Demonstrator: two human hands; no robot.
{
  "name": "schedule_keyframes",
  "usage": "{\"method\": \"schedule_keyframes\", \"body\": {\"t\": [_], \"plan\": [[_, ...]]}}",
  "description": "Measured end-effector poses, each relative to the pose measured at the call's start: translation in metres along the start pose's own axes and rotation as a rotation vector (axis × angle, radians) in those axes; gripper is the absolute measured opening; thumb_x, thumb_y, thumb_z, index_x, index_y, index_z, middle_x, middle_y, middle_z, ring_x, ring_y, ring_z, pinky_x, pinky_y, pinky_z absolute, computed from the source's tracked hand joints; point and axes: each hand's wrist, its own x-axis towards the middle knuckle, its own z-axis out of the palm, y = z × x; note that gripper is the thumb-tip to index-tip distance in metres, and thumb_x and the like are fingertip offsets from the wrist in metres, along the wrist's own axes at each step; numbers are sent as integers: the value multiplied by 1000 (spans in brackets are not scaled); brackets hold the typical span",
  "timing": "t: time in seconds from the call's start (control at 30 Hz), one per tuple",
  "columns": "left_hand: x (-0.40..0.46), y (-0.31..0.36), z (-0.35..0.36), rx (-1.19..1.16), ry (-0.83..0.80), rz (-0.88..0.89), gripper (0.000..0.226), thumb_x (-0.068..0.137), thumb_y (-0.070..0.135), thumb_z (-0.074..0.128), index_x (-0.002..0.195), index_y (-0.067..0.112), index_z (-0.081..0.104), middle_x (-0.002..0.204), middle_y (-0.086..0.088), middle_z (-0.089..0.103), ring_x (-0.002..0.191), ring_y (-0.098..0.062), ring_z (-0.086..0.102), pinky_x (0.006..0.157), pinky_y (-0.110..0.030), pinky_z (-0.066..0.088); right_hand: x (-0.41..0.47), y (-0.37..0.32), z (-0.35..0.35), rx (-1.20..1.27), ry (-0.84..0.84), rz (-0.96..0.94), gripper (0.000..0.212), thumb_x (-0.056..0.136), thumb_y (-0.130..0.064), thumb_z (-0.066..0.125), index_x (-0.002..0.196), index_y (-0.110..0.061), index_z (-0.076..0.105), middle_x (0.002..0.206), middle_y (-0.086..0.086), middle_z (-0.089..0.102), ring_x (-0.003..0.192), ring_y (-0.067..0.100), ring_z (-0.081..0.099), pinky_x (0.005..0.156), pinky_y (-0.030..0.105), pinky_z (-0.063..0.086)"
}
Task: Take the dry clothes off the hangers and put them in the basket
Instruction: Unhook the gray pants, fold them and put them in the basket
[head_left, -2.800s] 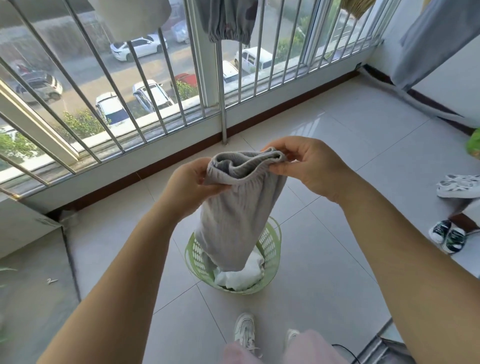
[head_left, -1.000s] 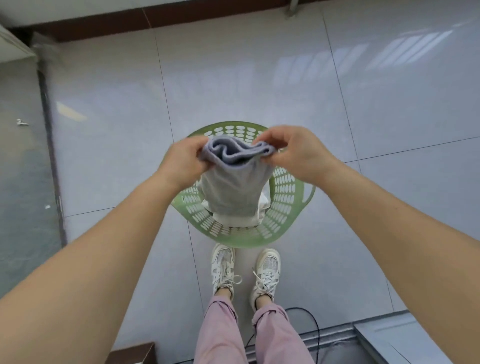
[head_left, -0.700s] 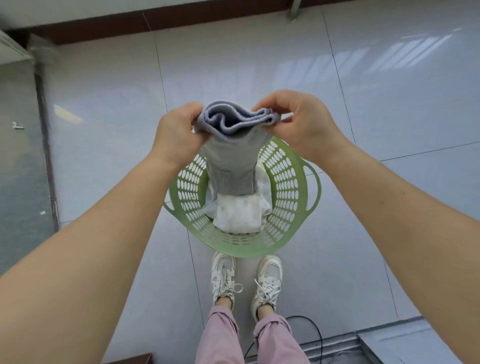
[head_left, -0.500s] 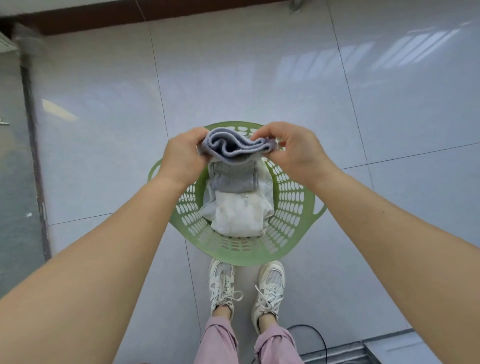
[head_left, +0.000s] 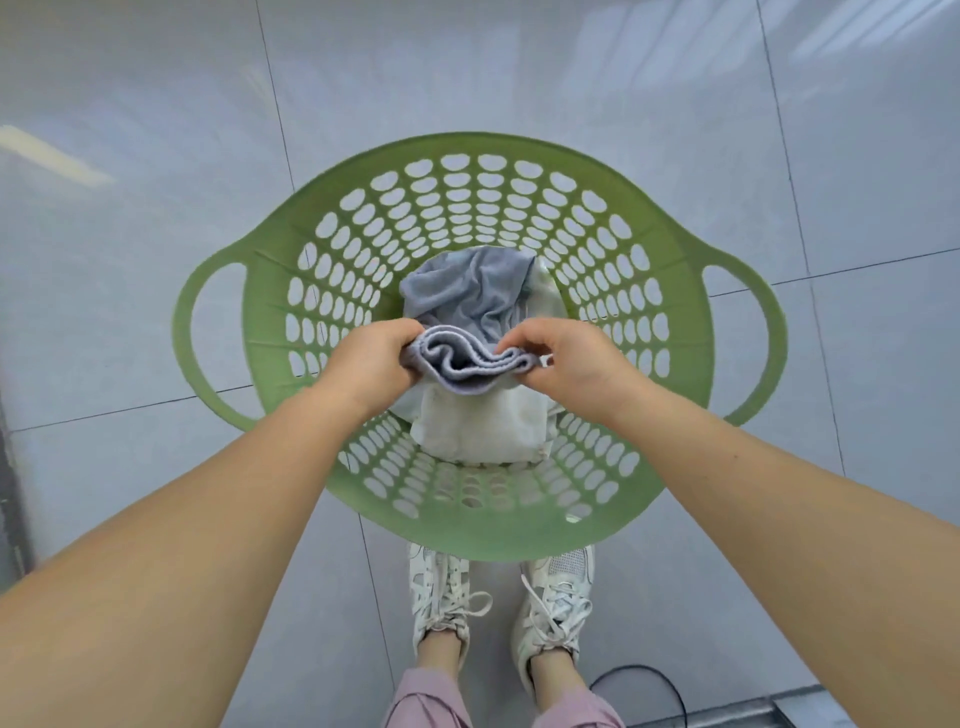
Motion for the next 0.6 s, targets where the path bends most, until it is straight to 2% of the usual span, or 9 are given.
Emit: {"method": "schedule_keyframes", "body": {"t": [0.07,0.1,0.17,0.23,0.33,0.47,0.6], "plan": [[-1,-3,6,53,-127,-14,7,80,10,66,86,8,61,84,-9,62,83,-25,55,66,-31,39,-1,5,4,39,-112,64,19,82,-4,66,94,-19,67,95,5,68,86,16,60,84,29,52],[-3,-3,7,91,-211,-18,10,79,10,67,87,6,62,85,-11,63,84,-26,57,69,-33,42,-3,6,4,37,-203,98,21,80,-4,68,93,-20,66,93,5,68,84,16,61,83,32,53],[-7,0,5,176,-442,-45,15,76,10,70,90,8,65,87,-10,66,83,-24,58,74,-32,47,-8,3,0,14,-464,176,23,78,-3,70,92,-20,64,90,4,68,79,16,61,75,26,52],[-11,4,2,192,-686,-116,20,72,8,74,89,16,67,89,-2,69,84,-20,61,80,-32,49,-13,-1,-2,85,-720,258,25,77,0,70,92,-18,63,88,5,68,75,15,64,71,22,55],[-13,9,-4,81,-947,-221,29,69,1,76,83,26,68,87,6,71,89,-15,65,83,-28,53,-15,-6,-4,237,-926,334,25,80,4,66,91,-17,62,82,3,66,72,14,64,68,21,56],[-7,12,-10,-46,-1022,-303,34,71,-7,72,88,22,65,87,2,69,86,-15,65,82,-27,54,-7,-8,-8,306,-1022,338,25,81,4,65,92,-19,63,84,2,67,73,15,64,69,24,55],[-3,8,-13,-31,-972,-289,32,70,-4,74,85,23,66,87,2,69,88,-16,65,81,-27,53,0,-7,-10,279,-971,343,24,80,3,66,91,-19,63,80,1,68,73,14,64,70,25,55]]}}
